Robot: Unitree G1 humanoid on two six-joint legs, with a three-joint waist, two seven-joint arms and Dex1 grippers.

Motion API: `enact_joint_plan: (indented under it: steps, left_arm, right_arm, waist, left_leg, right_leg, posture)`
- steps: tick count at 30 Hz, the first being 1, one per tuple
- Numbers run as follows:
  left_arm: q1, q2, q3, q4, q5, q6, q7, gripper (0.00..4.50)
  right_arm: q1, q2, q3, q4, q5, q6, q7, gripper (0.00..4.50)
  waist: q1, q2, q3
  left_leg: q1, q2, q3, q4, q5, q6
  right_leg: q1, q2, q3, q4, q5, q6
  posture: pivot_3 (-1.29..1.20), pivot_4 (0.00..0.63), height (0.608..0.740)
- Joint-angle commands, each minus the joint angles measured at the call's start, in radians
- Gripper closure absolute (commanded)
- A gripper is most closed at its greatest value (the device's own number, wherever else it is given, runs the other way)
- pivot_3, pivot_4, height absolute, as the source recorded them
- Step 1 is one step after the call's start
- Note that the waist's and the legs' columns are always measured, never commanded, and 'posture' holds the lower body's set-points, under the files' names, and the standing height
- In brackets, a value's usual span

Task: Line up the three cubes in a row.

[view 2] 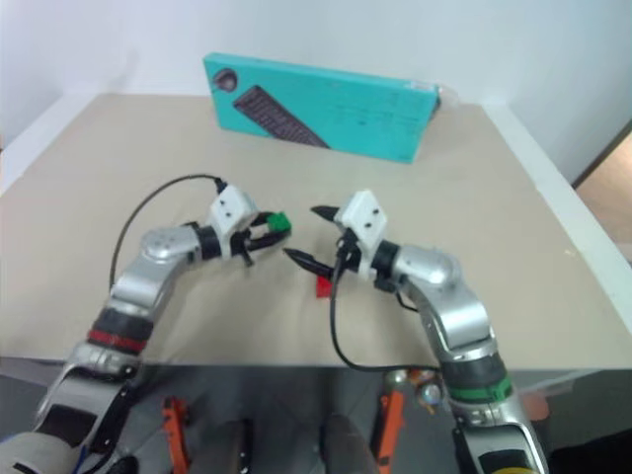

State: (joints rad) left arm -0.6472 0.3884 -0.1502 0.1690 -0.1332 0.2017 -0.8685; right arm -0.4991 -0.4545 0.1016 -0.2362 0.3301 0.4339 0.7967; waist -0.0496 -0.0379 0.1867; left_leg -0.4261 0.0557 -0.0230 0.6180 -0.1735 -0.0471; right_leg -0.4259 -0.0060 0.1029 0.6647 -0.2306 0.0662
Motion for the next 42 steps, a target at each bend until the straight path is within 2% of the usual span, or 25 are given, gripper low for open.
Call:
enact_joint_plan:
  steps: [1, 5, 11, 23, 42]
  left_arm:
    - [0.084, 0.08, 0.008, -0.182, -0.076, 0.023, -0.116, 3.19]
    - [0.176, 0.149, 0.025, -0.256, -0.159, 0.03, -0.223, 3.19]
    - [0.178, 0.188, 0.016, -0.181, -0.166, -0.02, -0.297, 3.19]
    - [0.055, 0.116, -0.032, 0.047, -0.108, -0.149, -0.352, 3.19]
    - [0.022, 0.046, -0.069, 0.142, -0.036, -0.218, -0.353, 3.19]
  right_arm:
    - [0.02, -0.046, -0.033, -0.077, 0.07, 0.023, 0.064, 0.0]
    - [0.039, -0.104, -0.032, -0.095, 0.12, 0.039, 0.138, 0.0]
    - [0.052, -0.166, -0.022, -0.079, 0.136, 0.004, 0.238, 0.0]
    - [0.049, -0.182, -0.016, -0.057, 0.116, -0.034, 0.269, 0.0]
    - [0.074, -0.184, -0.016, -0.076, 0.107, -0.044, 0.242, 0.0]
  waist:
    - [-0.001, 0.0, 0.0]
    - [0.0, 0.0, 0.0]
    - [0.002, 0.0, 0.0]
    - [0.002, 0.0, 0.0]
    - [0.002, 0.0, 0.0]
  left_leg:
    - [0.0, 0.0, 0.0, -0.001, 0.0, 0.0]
    - [0.0, 0.0, 0.0, 0.0, 0.0, 0.0]
    - [0.0, 0.0, 0.0, 0.005, 0.0, 0.0]
    - [0.0, 0.0, 0.001, 0.004, 0.0, 0.0]
    - [0.0, 0.0, 0.001, 0.005, 0.0, 0.0]
  right_leg:
    - [0.0, 0.0, 0.0, 0.0, 0.0, 0.0]
    - [0.0, 0.0, -0.001, 0.0, -0.001, -0.001]
    - [0.002, 0.0, 0.0, 0.0, -0.003, -0.007]
    - [0.001, 0.0, 0.001, 0.0, -0.003, -0.006]
    - [0.001, 0.0, 0.001, 0.0, -0.002, -0.005]
  posture:
    - [0.0, 0.15, 0.74]
    - [0.0, 0.15, 0.74]
    - [0.0, 0.15, 0.74]
    - [0.0, 0.15, 0.74]
    - [0.0, 0.15, 0.74]
